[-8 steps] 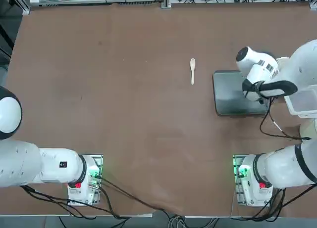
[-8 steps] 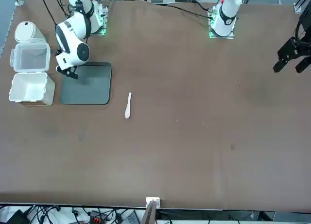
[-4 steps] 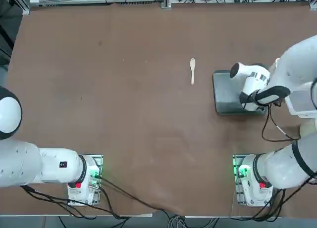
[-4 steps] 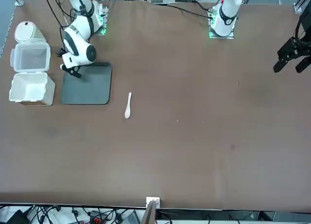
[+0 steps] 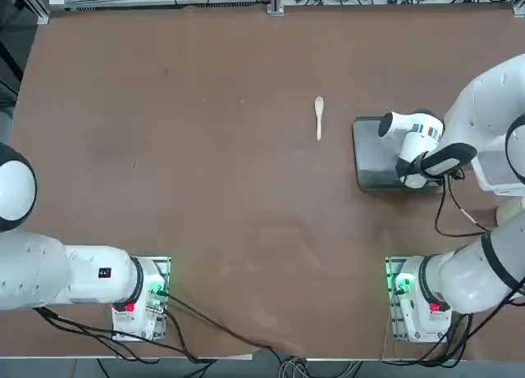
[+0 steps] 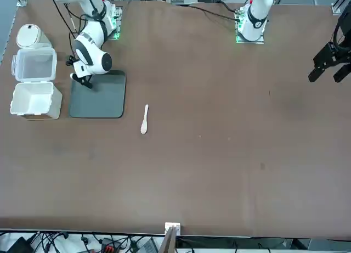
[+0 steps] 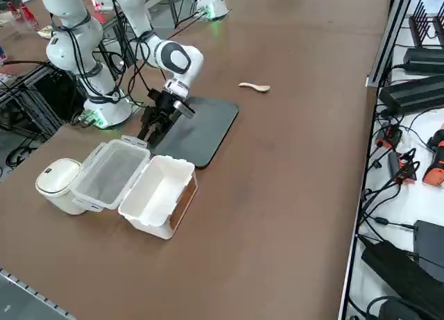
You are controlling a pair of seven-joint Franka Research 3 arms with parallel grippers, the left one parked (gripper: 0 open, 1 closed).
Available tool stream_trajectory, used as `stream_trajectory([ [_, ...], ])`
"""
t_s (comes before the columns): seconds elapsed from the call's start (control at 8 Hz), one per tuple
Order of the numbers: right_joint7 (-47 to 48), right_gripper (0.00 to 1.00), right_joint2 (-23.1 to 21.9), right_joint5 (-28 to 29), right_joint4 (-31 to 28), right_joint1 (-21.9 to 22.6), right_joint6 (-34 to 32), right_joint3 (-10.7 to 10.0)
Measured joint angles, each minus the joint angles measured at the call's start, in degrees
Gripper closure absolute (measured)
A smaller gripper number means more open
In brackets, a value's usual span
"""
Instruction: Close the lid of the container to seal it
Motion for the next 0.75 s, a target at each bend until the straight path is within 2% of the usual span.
stream_trajectory([
  [0.12, 0.1, 0.55, 0.0, -0.2, 0.0, -0.1, -0.2, -0.1],
  [0.25, 0.2, 0.58, 0.0, -0.3, 0.0, -0.1, -0.5, -0.3],
  [0.38, 0.2, 0.81, 0.0, -0.5, 0.0, -0.4, -0.9, -0.5],
  [0.62, 0.3, 0.85, 0.0, -2.2, 0.0, -2.5, -1.3, -0.8],
  [0.75, 0.3, 0.9, 0.0, -3.7, 0.0, -4.3, -1.4, -0.9],
])
